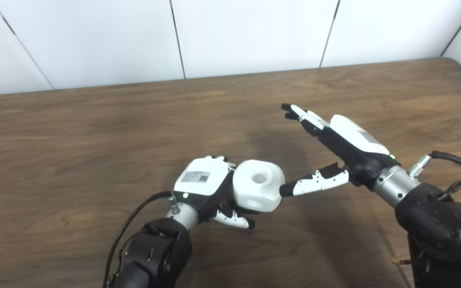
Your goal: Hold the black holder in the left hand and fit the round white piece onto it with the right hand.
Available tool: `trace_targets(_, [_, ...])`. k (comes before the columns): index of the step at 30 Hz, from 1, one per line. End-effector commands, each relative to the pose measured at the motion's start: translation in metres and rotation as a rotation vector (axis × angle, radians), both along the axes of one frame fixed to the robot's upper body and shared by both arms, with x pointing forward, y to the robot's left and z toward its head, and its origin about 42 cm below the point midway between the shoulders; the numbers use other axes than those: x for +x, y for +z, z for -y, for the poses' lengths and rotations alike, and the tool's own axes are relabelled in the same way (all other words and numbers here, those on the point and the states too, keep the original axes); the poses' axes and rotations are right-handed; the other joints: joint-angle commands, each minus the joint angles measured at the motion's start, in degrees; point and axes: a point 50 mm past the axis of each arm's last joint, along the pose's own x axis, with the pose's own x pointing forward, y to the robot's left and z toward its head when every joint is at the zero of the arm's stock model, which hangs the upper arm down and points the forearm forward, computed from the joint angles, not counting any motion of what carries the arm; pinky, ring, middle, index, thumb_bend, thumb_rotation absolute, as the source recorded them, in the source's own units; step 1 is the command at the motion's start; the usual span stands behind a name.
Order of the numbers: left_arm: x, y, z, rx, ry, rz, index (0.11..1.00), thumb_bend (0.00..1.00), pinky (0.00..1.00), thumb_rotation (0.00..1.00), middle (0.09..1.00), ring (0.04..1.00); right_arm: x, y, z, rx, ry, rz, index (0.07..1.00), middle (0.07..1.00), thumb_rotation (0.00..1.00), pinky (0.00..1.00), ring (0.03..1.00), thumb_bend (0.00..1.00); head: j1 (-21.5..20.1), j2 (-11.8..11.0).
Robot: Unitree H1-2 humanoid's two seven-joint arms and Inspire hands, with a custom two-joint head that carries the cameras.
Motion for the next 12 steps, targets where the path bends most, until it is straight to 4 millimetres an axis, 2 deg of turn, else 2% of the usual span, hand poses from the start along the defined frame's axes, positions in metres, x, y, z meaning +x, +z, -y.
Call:
trace_targets(1, [-0.006,-0.015,-0.008,0.082,0.022,-0.113,0.872,0.96,1.0,0.31,0.927,0.96,0.004,0.01,0.0,0.005,-0.001,0.052,1.0,0.944,0.56,0.94,1.0,0.96,0.06,0.05])
trace_targets(8, [-0.009,-0.005,-0.018,0.079,0.088,-0.098,0.903,0.97,1.0,0.31,0.941,0.962,0.007,0.009,-0.001,0.003,0.015,0.049,1.0,0.938,0.56,0.96,1.0,0.96,0.83,-0.03])
trace_targets(12, [-0.009,0.0,-0.032,0.072,0.127,-0.087,0.919,0.95,1.0,0.31,0.949,0.969,0.01,0.008,-0.002,-0.004,0.022,0.051,1.0,0.938,0.57,0.97,1.0,0.97,1.12,-0.16])
